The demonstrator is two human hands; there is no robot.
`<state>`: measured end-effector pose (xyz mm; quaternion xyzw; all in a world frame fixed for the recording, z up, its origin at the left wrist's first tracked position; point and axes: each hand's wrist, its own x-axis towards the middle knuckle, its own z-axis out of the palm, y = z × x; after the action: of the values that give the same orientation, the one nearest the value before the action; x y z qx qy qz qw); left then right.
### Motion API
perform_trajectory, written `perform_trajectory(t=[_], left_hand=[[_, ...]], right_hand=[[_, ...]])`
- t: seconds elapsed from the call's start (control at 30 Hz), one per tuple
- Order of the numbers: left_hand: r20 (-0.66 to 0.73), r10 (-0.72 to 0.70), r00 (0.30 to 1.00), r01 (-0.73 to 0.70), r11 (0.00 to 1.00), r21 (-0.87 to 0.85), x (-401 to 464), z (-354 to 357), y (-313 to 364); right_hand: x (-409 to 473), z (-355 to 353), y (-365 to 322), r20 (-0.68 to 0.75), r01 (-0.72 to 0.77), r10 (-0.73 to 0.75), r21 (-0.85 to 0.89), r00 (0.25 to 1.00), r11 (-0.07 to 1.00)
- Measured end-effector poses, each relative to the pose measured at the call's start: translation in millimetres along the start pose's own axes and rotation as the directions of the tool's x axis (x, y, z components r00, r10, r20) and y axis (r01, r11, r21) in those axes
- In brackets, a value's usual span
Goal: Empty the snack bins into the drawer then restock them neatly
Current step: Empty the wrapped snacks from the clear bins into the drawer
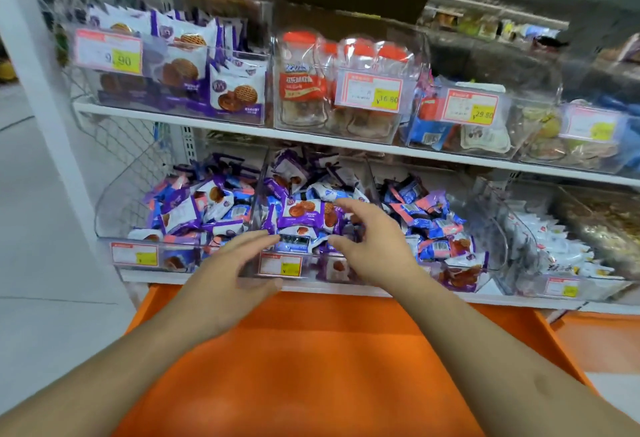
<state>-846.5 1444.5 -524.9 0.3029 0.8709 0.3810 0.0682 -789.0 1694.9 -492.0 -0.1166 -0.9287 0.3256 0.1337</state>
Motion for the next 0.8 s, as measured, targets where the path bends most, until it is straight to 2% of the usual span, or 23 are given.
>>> perform_trajectory(t=[0.1,0.2,0.3,0.47,0.6,0.7,0.8], left_hand=[[0.027,-0.029,0.999,0.028,0.999,0.027,18,3,-8],[0.002,-0.034,0.999,0.034,0.995,0.091,29,8,-18],[-0.026,-0.003,1.0,0.005,0.995,0.1,33,10,-21],[-0.072,0.013,0.997,-0.01,0.999,0.043,35,8,-21],[-0.102,0.013,0.995,-0.011,1.0,0.027,35,5,-17],[-0.126,0.02,0.992,-0.023,1.0,-0.02,35,4,-9],[-0.14,-0.024,0.99,0.003,0.99,-0.144,33,2,3]], right_hand=[[54,6,4,0.027,0.02,-0.015,-0.176,1.0,0.984],[96,15,16,0.1,0.012,0.035,-0.435,0.994,0.9],[114,26,28,0.133,0.005,0.067,-0.477,0.989,0.879],[111,36,39,-0.026,0.055,-0.07,-0.367,0.997,0.928],[102,32,42,-0.065,0.037,-0.048,-0.167,0.997,0.985],[89,18,31,-0.155,0.068,-0.082,-0.097,0.984,0.993],[56,1,13,-0.145,0.062,-0.046,0.106,0.988,0.992]])
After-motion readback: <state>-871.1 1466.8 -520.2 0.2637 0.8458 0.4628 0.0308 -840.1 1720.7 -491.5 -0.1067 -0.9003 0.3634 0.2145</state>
